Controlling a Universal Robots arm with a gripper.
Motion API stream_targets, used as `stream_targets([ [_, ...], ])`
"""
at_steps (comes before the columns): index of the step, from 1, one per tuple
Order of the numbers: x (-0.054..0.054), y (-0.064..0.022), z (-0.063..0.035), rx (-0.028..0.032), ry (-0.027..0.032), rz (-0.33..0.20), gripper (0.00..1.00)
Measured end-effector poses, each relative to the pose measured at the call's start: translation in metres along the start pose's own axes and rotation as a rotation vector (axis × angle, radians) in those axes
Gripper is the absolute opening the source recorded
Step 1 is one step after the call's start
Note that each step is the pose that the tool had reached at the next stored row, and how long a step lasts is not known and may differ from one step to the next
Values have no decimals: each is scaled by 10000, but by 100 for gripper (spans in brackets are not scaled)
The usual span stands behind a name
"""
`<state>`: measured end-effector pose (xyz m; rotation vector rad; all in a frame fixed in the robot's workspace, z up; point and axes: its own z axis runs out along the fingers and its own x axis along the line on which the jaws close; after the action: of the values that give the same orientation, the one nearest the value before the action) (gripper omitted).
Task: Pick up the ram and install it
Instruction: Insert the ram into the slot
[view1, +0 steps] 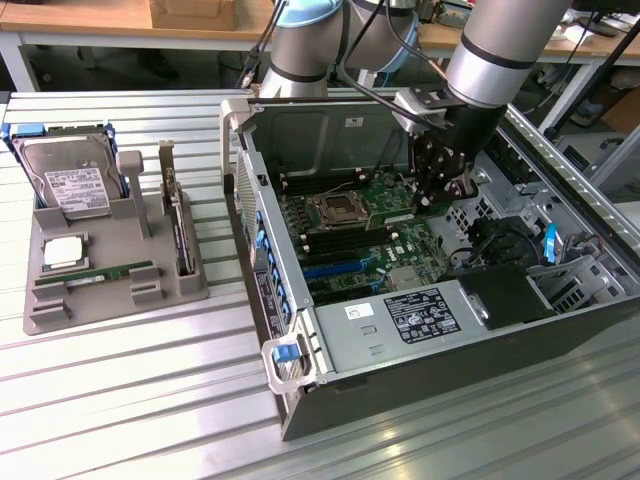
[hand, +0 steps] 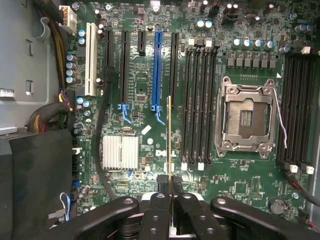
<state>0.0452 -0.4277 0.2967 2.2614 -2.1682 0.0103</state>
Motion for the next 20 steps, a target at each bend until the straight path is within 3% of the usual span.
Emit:
stream_targets([
  [20, -1, 0, 77, 0, 0, 1, 12],
])
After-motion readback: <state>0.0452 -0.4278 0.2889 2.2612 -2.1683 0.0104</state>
